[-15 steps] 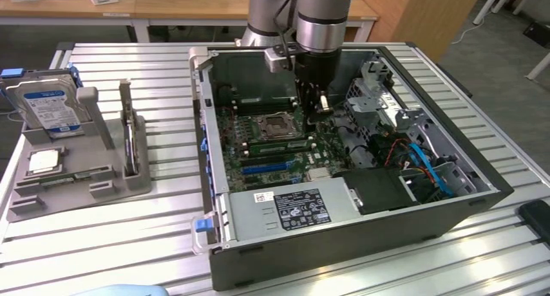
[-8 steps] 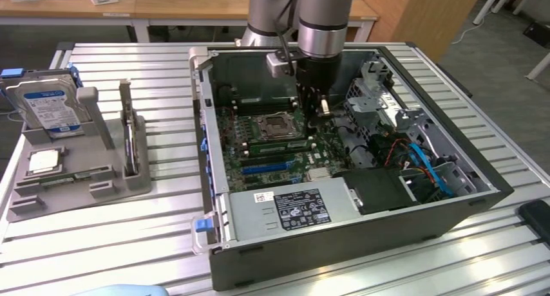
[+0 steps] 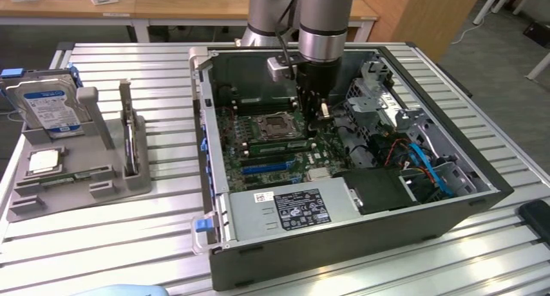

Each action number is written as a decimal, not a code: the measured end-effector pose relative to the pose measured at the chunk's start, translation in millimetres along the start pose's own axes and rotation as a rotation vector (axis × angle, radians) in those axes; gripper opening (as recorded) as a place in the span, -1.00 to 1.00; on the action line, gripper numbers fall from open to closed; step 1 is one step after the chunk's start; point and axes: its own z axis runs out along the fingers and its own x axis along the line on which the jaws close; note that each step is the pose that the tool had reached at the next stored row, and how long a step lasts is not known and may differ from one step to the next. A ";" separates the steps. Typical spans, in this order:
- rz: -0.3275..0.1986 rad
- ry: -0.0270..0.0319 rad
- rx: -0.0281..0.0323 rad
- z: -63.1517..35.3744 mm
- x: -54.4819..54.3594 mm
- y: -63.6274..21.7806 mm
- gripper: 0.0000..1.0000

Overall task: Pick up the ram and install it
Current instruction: 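Press down the ram until it locks into place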

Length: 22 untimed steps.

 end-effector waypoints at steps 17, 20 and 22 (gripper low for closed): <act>0.000 0.0023 0.0000 8.4 -1.4 0.6 -0.80; 0.000 0.0024 0.0000 9.9 -1.6 0.7 -0.80; 0.000 0.0026 0.0000 10.9 -1.8 0.8 -0.80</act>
